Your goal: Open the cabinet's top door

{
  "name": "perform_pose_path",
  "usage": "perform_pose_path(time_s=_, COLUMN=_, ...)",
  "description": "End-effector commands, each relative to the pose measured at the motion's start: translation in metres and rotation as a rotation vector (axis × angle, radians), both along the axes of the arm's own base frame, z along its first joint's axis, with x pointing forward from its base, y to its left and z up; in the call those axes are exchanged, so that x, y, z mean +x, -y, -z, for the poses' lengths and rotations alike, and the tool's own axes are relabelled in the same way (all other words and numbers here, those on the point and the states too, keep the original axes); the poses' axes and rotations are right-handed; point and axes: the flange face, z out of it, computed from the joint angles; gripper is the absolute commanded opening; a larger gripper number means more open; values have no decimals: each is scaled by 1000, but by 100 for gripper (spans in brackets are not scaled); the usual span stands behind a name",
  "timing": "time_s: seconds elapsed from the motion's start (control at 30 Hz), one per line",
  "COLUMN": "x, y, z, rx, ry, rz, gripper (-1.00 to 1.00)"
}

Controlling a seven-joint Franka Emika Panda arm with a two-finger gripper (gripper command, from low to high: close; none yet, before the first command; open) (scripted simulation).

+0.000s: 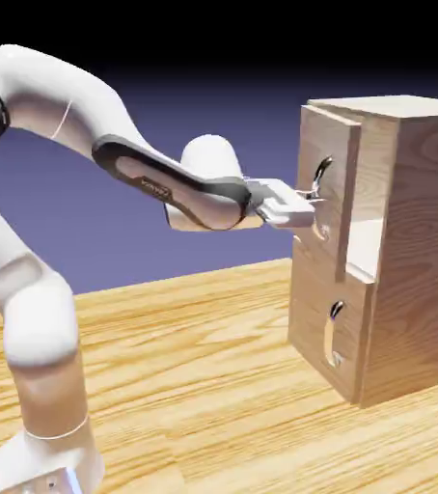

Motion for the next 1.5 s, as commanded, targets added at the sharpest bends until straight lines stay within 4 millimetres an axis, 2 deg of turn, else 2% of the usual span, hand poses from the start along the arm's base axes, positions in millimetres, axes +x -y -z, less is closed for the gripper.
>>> perform_pose_path(time_s=0.0, x=-3, y=-3, z=-1, rx=-5, ry=1, rz=16, gripper=-100)
perform_pose_path(time_s=0.5, x=-42, y=-64, z=-1, rx=-5, ry=1, rz=296, gripper=-100)
perform_pose_path(time_s=0.83, x=-62, y=-126, z=-1, rx=-5, ry=0, rz=545, gripper=-100)
perform_pose_path(time_s=1.23, x=-65, y=-204, z=-1, rx=-5, ry=-1, rz=845, gripper=-100)
perform_pose_path(time_s=1.47, x=-59, y=-236, z=-1, rx=-5, ry=-1, rz=971, gripper=-100)
